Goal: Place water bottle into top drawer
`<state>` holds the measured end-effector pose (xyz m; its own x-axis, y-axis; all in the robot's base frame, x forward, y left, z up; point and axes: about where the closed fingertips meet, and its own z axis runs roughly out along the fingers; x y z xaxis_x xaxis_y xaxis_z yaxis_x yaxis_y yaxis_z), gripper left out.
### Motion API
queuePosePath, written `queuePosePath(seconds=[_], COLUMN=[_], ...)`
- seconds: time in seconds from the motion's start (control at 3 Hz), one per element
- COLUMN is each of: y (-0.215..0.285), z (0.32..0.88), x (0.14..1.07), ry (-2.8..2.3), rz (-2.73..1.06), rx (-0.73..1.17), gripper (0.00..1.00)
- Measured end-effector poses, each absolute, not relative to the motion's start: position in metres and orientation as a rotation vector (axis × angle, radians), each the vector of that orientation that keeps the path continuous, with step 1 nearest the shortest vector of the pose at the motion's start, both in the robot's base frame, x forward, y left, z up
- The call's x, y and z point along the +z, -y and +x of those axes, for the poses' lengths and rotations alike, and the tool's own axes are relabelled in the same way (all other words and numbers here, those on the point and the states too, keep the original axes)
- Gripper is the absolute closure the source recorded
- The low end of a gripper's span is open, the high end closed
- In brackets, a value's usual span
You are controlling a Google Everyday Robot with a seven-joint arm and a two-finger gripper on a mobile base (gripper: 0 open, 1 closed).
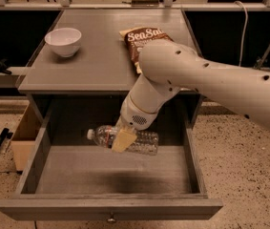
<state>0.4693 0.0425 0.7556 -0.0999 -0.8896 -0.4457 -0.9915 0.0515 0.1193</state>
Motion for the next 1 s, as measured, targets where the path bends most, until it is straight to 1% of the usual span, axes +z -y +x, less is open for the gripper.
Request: queuePosePath(seconds=[0.67,1.0], y=[-0.040,-0.040], z=[0.443,0.443], x=[0.733,0.733], ry=[-1.994,-1.994], rz=[-1.838,-1.838], rx=[0.676,0.676], gripper=[1.00,1.00])
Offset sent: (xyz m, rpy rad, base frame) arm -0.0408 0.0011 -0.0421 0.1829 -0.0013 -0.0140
